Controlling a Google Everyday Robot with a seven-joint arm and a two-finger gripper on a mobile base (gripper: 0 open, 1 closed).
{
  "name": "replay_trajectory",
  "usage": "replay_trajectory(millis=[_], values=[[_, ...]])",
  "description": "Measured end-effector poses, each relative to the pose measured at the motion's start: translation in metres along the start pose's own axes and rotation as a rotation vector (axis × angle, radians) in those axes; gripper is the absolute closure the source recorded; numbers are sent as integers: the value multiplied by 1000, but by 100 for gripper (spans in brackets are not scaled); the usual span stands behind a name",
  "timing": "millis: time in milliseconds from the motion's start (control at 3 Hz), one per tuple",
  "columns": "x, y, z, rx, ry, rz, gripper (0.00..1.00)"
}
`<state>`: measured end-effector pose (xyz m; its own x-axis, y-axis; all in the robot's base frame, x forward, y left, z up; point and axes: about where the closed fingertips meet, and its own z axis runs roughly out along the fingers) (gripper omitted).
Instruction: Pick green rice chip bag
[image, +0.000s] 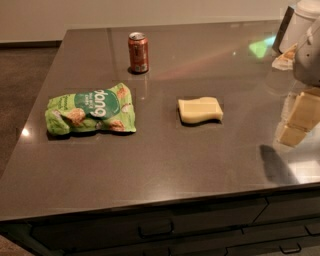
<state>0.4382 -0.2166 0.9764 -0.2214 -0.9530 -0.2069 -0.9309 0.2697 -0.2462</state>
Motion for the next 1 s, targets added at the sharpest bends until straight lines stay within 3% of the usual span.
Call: replay_trajectory(millis=[333,667,1000], values=[[-1,0,0,2,-2,0,0],[-21,-7,3,-11,-42,-10,0],[-56,-17,14,-26,-102,-29,0]])
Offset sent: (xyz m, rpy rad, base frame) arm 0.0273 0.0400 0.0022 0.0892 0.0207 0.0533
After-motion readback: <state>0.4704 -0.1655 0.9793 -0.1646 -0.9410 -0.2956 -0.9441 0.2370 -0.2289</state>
